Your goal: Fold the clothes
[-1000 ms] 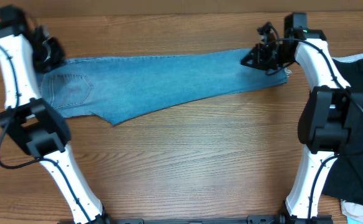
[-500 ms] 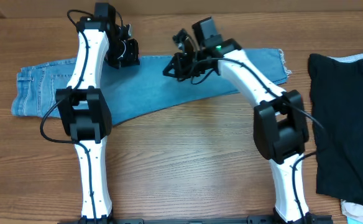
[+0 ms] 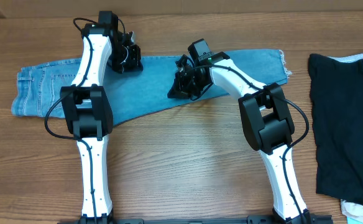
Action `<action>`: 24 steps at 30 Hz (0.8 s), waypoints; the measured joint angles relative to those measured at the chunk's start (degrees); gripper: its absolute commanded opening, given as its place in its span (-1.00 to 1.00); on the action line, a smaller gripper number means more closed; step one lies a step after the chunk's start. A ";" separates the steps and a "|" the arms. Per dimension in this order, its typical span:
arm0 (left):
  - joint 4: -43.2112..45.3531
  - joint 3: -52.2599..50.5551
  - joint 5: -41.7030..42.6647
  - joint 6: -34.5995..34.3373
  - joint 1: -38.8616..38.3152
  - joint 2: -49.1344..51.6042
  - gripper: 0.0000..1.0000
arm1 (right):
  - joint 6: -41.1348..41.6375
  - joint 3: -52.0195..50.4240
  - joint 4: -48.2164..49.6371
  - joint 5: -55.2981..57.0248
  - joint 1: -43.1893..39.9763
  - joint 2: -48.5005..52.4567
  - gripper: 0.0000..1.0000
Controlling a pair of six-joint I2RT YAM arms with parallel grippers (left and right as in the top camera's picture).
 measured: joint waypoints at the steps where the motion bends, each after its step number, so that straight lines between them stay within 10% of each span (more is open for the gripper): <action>1: 0.74 0.00 0.00 0.00 0.04 0.04 -0.92 | 0.00 0.22 -1.57 -0.20 -0.02 0.00 -0.92; 12: 1.53 8.87 1.66 0.15 1.33 2.05 -0.54 | -0.55 2.36 -5.99 -1.70 -0.33 0.00 -0.70; 17: -15.06 28.98 -5.35 -2.05 2.29 -0.46 -0.30 | -3.15 12.55 -14.78 -0.44 -4.63 -2.21 -0.08; 20: -26.36 32.98 -11.74 -3.15 4.20 -3.48 0.77 | -8.20 15.61 -21.77 1.95 -14.05 -7.48 0.02; 24: -29.97 32.17 -15.19 -3.50 9.05 -3.63 1.00 | -16.00 15.89 -29.46 11.74 -28.85 -8.90 0.28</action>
